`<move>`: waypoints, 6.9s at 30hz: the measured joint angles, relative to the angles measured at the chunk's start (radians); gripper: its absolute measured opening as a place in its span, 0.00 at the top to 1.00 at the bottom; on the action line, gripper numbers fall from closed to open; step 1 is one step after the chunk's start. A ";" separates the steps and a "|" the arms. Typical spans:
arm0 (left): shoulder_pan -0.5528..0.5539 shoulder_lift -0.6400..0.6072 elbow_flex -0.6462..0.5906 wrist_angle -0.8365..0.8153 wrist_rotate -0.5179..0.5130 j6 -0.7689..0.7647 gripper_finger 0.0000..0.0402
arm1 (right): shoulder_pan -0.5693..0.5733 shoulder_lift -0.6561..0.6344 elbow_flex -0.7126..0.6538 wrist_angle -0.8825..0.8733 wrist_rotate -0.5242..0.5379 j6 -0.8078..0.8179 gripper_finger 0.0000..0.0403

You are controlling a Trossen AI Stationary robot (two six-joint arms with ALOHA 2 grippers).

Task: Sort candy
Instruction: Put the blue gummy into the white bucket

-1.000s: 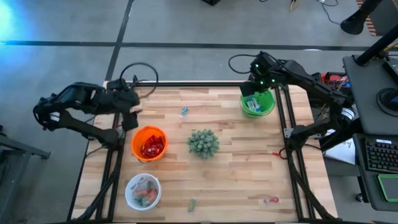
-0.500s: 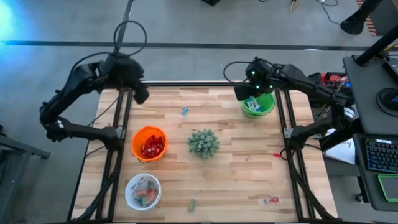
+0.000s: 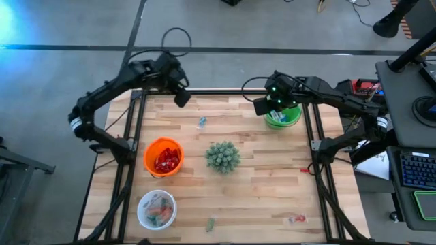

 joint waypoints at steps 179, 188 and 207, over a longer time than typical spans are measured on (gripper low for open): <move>-1.344 -0.199 -0.201 -0.195 0.128 -0.352 1.00 | 0.115 0.003 -0.001 -0.092 -0.010 0.195 0.62; -1.348 -0.215 -0.248 -0.193 0.128 -0.288 1.00 | 0.158 0.026 -0.001 -0.092 -0.006 0.274 0.62; -1.348 -0.193 -0.282 -0.026 0.206 -0.356 1.00 | 0.280 0.116 -0.001 -0.096 -0.011 0.175 0.62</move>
